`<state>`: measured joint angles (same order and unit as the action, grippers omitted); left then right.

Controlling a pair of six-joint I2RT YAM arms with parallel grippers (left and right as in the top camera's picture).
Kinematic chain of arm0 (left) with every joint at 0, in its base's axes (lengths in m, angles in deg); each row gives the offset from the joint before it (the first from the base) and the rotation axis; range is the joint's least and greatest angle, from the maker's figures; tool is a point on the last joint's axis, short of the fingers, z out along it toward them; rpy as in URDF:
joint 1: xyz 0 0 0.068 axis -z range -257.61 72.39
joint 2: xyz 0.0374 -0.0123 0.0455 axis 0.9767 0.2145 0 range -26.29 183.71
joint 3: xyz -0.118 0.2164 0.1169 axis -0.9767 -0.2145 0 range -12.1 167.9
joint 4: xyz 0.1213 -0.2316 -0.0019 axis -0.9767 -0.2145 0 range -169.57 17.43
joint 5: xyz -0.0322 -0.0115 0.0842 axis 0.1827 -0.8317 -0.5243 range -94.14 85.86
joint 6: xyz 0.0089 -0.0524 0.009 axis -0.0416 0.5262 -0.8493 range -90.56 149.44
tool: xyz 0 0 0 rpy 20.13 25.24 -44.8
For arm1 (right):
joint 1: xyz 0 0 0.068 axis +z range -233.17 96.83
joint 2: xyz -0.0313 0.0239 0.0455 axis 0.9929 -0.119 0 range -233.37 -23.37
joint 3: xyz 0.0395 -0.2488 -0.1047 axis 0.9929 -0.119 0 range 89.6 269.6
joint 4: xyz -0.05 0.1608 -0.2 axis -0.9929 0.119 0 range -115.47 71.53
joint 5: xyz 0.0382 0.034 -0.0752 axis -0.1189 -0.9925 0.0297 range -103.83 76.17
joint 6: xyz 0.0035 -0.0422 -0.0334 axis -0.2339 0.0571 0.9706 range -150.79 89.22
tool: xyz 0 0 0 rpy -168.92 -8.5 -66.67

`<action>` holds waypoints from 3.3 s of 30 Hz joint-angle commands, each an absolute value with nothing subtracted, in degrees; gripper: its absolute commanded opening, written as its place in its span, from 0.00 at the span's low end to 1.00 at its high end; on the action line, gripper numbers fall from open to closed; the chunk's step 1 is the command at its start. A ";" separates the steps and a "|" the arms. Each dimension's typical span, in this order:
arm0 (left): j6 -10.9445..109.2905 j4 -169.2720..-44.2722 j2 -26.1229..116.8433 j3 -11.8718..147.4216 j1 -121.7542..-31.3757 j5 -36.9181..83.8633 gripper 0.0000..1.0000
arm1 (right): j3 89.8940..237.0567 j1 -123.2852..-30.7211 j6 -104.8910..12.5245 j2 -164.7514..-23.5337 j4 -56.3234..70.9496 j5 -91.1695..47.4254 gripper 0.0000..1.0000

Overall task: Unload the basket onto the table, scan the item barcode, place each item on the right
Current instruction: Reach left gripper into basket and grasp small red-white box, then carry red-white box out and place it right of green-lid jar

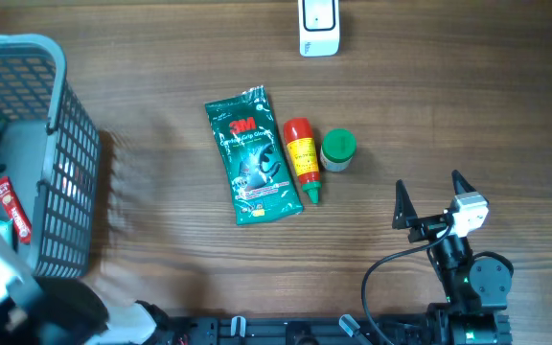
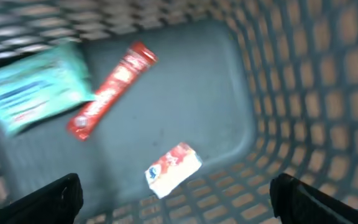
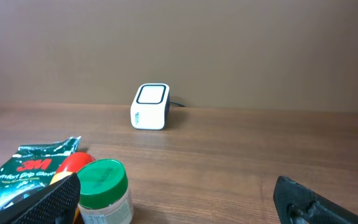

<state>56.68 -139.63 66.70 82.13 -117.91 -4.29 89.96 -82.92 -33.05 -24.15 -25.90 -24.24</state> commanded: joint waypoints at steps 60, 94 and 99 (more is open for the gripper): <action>41.60 -151.22 69.39 104.41 -112.86 1.35 0.04 | 89.89 -82.63 -32.37 -23.64 -26.18 -23.70 1.00; 44.94 -141.71 70.92 105.98 -54.13 15.28 0.04 | 89.89 -82.63 -32.37 -23.64 -26.16 -23.70 1.00; 44.94 -135.13 77.87 105.98 -45.60 15.28 0.04 | 89.89 -82.63 -32.39 -23.64 -26.16 -23.70 1.00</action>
